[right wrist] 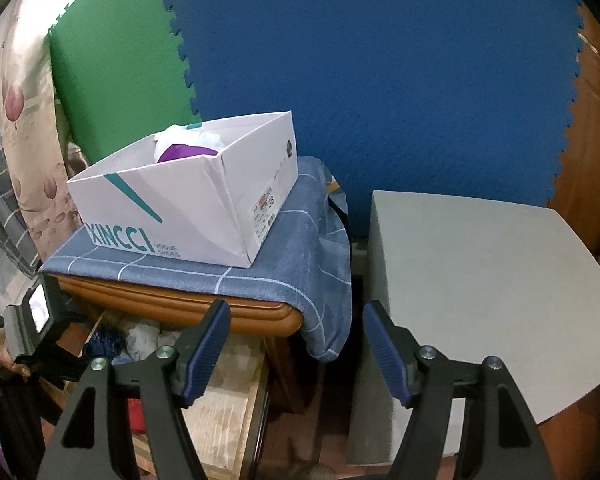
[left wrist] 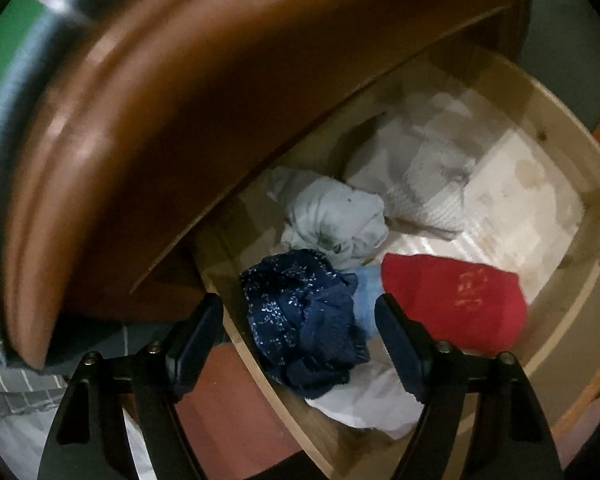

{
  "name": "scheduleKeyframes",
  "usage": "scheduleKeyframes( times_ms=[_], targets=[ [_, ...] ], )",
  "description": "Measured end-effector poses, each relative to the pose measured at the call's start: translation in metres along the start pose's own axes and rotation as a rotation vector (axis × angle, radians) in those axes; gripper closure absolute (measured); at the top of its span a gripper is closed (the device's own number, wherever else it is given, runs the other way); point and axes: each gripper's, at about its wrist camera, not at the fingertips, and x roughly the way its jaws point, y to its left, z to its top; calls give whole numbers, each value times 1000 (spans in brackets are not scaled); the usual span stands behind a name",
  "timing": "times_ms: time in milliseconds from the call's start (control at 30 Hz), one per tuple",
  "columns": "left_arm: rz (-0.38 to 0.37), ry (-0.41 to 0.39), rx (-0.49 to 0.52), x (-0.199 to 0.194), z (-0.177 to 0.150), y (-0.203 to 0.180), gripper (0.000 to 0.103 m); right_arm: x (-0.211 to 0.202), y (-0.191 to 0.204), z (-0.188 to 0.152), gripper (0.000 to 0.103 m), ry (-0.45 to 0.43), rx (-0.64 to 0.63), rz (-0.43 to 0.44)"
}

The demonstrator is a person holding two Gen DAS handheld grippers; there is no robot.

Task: Take underwear out of drawer
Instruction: 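Reach the left gripper down into the drawer toward the navy sparkly underwear, then grasp the navy sparkly underwear with the left gripper and lift it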

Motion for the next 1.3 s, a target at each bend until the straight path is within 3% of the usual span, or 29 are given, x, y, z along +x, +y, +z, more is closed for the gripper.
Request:
scheduleKeyframes(
  times_ms=[367,433,500,600,767,1300],
  targets=[
    [50,28,121,26,5,-19,29,2,2,0,32,12,-10,0],
    [24,51,147,29,5,-25,36,3,1,0,32,14,-8,-1],
    [8,53,161,30,6,-28,59,4,2,0,32,19,-9,-1],
    [-34,59,126,28,9,-23,78,4,3,0,32,19,-13,-3],
    [-62,48,88,14,7,-20,88,3,2,0,32,19,-3,0],
    [-237,-212,-165,-119,-13,-3,89,4,-1,-1,32,13,8,4]
  ],
)
